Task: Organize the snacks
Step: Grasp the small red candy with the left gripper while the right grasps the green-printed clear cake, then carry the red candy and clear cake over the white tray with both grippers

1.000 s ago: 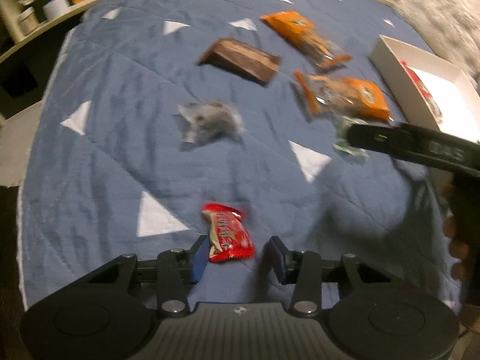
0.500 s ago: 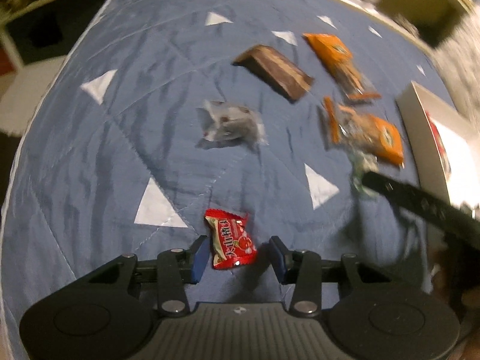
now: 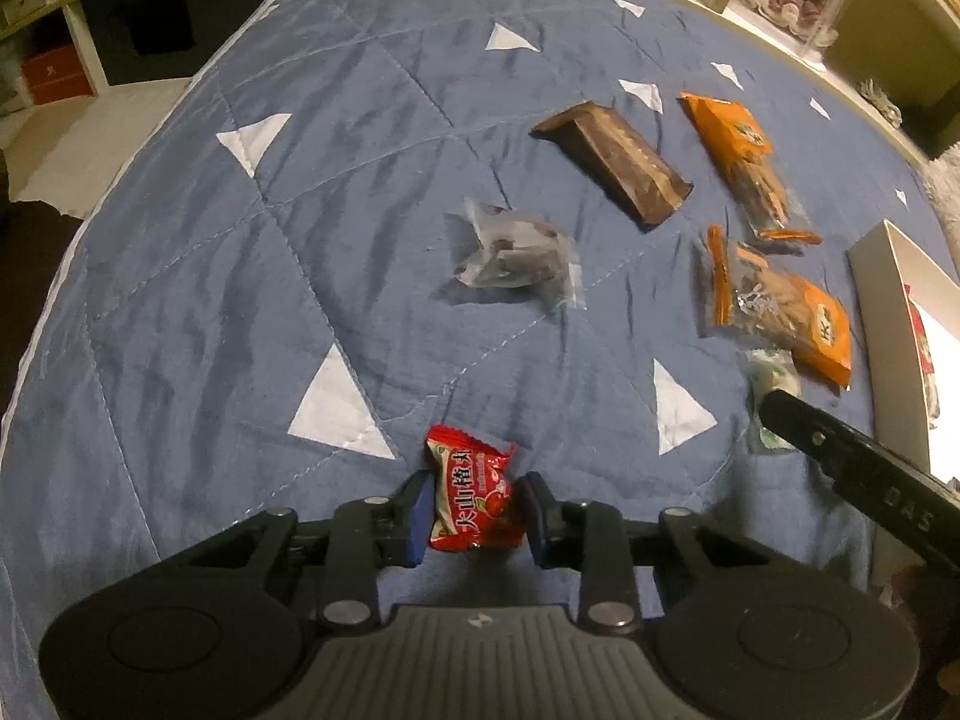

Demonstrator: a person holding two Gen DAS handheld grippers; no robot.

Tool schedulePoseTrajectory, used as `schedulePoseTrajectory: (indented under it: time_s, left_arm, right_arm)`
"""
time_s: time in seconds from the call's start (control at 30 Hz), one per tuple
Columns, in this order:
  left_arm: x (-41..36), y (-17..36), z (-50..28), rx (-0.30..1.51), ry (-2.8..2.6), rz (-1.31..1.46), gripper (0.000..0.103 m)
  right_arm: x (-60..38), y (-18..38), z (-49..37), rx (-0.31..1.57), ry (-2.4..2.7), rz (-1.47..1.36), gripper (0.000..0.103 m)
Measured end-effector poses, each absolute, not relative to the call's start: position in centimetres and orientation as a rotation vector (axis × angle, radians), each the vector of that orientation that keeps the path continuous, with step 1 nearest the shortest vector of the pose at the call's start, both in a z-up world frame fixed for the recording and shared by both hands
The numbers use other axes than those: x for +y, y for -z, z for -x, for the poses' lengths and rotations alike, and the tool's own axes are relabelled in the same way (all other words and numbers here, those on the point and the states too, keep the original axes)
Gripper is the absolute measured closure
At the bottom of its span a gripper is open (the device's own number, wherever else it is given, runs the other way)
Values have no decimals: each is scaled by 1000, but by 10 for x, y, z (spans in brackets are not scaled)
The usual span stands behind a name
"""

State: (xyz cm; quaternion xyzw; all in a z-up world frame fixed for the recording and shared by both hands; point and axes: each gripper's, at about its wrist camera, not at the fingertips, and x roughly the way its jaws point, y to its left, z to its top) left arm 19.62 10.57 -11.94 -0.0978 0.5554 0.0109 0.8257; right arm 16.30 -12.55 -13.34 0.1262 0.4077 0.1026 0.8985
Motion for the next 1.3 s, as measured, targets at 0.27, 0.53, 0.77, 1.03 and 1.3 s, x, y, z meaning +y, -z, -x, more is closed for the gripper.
schedulePoseTrajectory:
  time_s: [0.27, 0.53, 0.77, 1.03, 1.3]
  left_arm:
    - [103, 118, -197, 1185, -20, 185, 73]
    - [109, 108, -195, 1149, -27, 215, 75]
    - [107, 88, -185, 1087, -24, 234, 75]
    - [88, 52, -169, 990, 47, 234, 75]
    - [54, 28, -164, 938, 101, 211, 74]
  right_arm:
    - [-113, 134, -177, 854, -253, -164, 63]
    - [-124, 132, -172, 851, -274, -188, 70]
    - [-128, 120, -163, 830, -294, -185, 71]
    - [-141, 89, -140, 807, -322, -167, 71]
    - [-168, 51, -120, 747, -312, -161, 71]
